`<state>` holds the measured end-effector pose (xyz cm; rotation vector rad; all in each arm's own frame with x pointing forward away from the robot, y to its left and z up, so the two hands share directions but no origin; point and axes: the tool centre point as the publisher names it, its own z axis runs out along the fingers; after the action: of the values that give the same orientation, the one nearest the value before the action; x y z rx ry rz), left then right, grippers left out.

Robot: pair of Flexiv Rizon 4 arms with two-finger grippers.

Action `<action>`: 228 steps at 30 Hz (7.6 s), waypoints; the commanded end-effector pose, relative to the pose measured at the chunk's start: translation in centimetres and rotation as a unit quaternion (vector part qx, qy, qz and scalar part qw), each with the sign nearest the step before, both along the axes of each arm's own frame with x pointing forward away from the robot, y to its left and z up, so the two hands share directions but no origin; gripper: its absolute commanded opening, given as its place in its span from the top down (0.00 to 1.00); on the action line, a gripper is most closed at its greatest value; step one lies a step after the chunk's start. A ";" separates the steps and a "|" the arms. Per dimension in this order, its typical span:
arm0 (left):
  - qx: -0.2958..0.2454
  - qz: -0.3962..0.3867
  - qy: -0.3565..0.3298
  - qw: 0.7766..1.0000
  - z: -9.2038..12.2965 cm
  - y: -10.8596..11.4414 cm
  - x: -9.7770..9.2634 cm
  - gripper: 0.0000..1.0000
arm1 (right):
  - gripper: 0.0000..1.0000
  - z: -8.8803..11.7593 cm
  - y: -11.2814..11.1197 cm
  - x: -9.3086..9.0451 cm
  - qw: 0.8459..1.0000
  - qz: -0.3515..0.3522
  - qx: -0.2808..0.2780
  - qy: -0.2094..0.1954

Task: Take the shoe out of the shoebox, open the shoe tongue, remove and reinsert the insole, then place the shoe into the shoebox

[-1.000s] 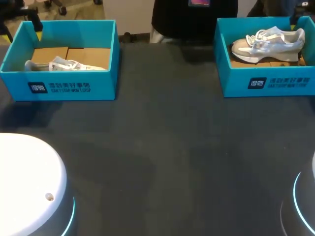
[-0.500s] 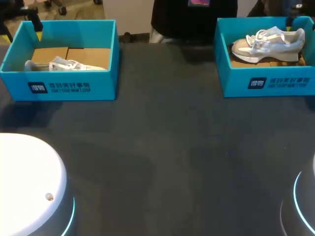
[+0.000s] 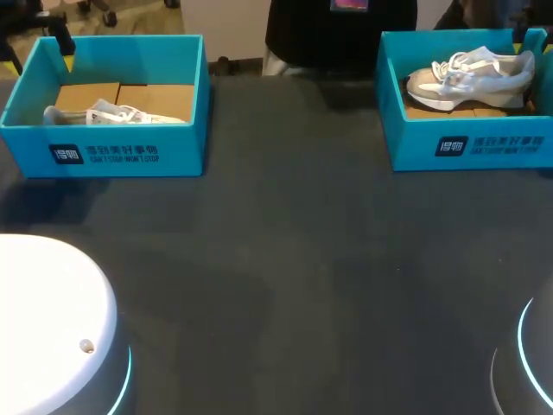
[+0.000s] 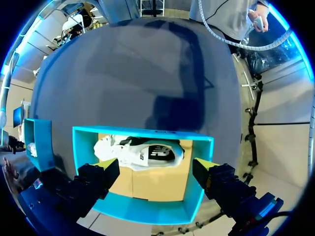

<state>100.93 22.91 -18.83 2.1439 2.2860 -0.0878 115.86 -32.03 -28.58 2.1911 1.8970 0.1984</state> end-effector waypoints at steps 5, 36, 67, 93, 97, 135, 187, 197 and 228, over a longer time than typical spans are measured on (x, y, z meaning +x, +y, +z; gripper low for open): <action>0.001 0.000 -0.001 1.000 0.0 0.0 -0.1 0.00 | 0.56 -1.9 -0.6 1.8 1.000 -0.002 -0.006 0.029; 0.001 0.000 -0.001 1.000 0.0 0.0 -0.1 0.00 | 0.53 -6.7 -3.7 2.8 0.996 0.002 -0.053 0.072; 0.001 0.000 -0.001 1.000 0.0 0.0 -0.1 0.00 | 1.00 -6.1 -2.9 1.3 0.991 0.004 -0.043 0.125; 0.001 0.000 -0.001 1.000 0.0 0.0 -0.1 0.00 | 1.00 2.0 2.5 -4.1 0.987 -0.032 -0.057 0.145; 0.001 0.000 -0.001 1.000 0.0 0.0 -0.1 0.00 | 1.00 2.8 3.1 -4.7 0.987 -0.040 -0.061 0.144; 0.001 0.000 -0.001 1.000 0.0 0.0 -0.1 0.00 | 1.00 8.3 9.6 -11.7 0.985 -0.079 -0.117 0.103; 0.001 0.000 -0.001 1.000 0.0 0.0 -0.1 0.00 | 1.00 13.2 20.3 -25.1 0.983 -0.049 -0.154 0.092; 0.001 0.000 -0.001 1.000 0.0 0.0 -0.1 0.00 | 1.00 13.0 22.4 -27.5 0.982 -0.056 -0.156 0.088; 0.001 0.000 -0.001 1.000 0.0 0.0 -0.1 0.00 | 1.00 12.7 25.2 -32.0 0.979 -0.062 -0.181 0.065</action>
<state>100.94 22.91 -18.84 2.1437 2.2859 -0.0879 85.08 -7.20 -15.79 2.1135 1.7061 -0.3210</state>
